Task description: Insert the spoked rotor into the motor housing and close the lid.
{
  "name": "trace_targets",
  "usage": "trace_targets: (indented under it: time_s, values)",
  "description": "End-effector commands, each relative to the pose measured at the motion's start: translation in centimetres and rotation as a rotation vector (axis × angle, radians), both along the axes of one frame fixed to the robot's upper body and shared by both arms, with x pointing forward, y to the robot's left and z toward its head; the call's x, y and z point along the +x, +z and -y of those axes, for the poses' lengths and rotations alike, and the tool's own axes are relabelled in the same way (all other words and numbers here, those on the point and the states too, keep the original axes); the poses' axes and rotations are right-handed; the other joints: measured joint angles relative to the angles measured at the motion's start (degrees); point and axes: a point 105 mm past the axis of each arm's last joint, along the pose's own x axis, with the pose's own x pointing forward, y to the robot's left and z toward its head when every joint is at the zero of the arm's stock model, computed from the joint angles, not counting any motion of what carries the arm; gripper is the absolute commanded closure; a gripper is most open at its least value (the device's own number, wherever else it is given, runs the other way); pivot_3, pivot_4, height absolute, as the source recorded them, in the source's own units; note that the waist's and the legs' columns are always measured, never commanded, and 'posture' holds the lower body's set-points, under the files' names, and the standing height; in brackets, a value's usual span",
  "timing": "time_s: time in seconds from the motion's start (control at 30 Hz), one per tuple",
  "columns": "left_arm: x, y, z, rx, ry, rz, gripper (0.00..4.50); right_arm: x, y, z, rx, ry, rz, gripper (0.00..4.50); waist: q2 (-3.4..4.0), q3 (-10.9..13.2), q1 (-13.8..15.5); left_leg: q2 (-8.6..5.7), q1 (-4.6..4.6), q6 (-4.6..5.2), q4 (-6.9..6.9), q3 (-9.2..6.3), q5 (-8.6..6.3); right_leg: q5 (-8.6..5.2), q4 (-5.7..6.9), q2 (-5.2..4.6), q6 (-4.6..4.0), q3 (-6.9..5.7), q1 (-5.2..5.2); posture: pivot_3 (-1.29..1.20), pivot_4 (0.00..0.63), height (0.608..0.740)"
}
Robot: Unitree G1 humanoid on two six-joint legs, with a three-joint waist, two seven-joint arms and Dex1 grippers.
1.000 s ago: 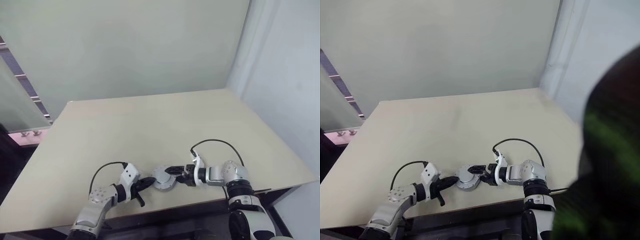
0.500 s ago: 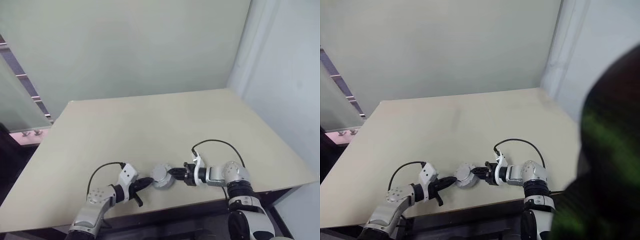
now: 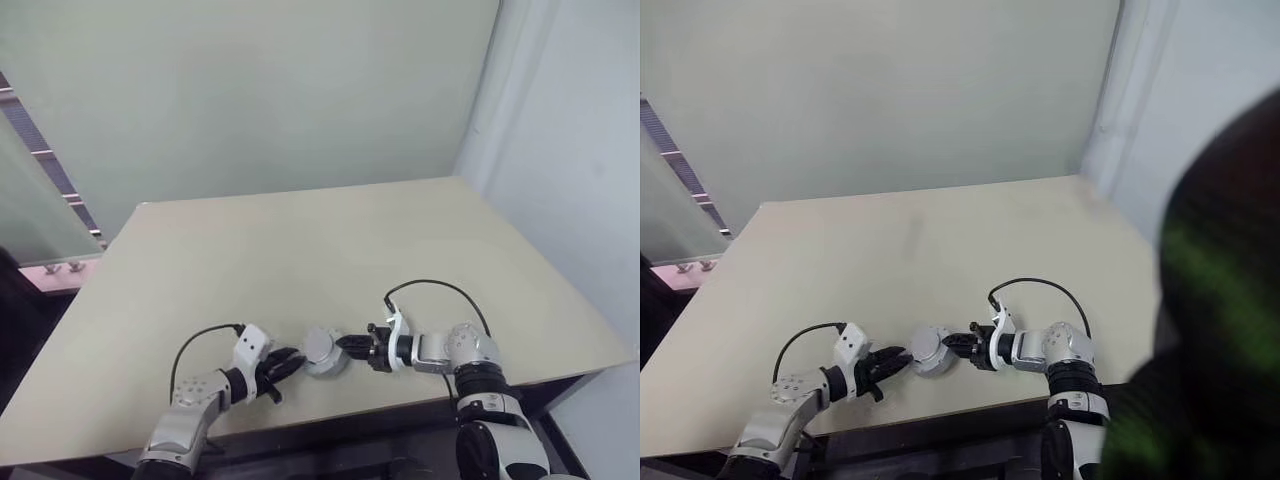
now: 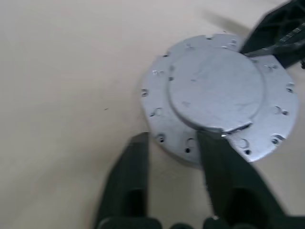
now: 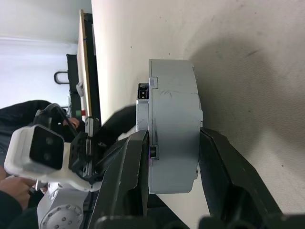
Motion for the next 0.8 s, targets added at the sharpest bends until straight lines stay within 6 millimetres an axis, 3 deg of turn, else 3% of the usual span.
trace_targets:
  time_s: [0.03, 0.17, 0.2, 0.4, 0.6, 0.8]
  values:
    - [1.5, 2.8, -1.6, -0.114, 0.091, 0.044, 1.42, -0.1, 0.2, -0.5, -0.004, 0.015, 0.008, 3.3, 0.0, 0.0, -0.2, 0.0, -0.04, 0.0, -0.01, 0.0, 0.0, 0.0, 0.0, 0.0, 0.0, 0.0, -0.05, 0.0, 0.0, 0.74]
    - [1.7, 3.7, -4.1, -0.218, 0.223, 0.004, 0.09, -0.1, 0.4, -0.5, 0.025, 0.0, 0.009, 3.3, -0.01, 0.01, -0.95, 0.07, -0.08, 0.0, -0.06, 0.0, 0.0, 0.01, 0.0, 0.05, 0.01, 0.0, -0.12, 0.0, 0.0, 0.74]
    - [1.6, 3.8, -4.4, -0.259, 0.252, -0.021, 0.0, 0.0, 0.5, -0.6, 0.038, -0.005, 0.008, 3.3, -0.01, 0.01, -1.07, 0.07, -0.08, 0.0, -0.08, -0.01, 0.0, 0.01, 0.0, 0.05, 0.01, 0.0, -0.12, 0.0, 0.0, 0.74]
    - [-0.1, 4.0, -5.0, -0.52, 0.374, -0.212, 0.0, 0.5, 3.4, -1.2, 0.222, -0.055, 0.055, 3.3, -0.06, 0.14, -1.31, 0.04, -0.33, 0.02, -0.03, -0.02, -0.02, 0.01, -0.06, 0.02, 0.03, 0.01, -0.3, 0.0, 0.0, 0.74]
    - [-0.4, 4.1, -5.0, -0.733, 0.474, -0.294, 0.0, 0.9, 6.1, -1.8, 0.333, -0.08, 0.111, 3.3, -0.17, 0.26, -1.18, 0.05, -0.44, 0.01, 0.0, -0.14, -0.02, 0.02, -0.06, 0.03, 0.02, -0.07, -0.37, 0.0, 0.0, 0.74]
    - [-0.3, 4.7, -3.6, -0.933, 0.497, -0.344, 0.0, 0.9, 7.9, -2.7, 0.359, -0.053, 0.158, 3.3, -0.21, 0.27, -1.13, -0.05, -0.56, 0.0, 0.03, -0.15, -0.02, 0.02, -0.14, -0.02, 0.02, -0.02, -0.38, 0.0, 0.0, 0.74]
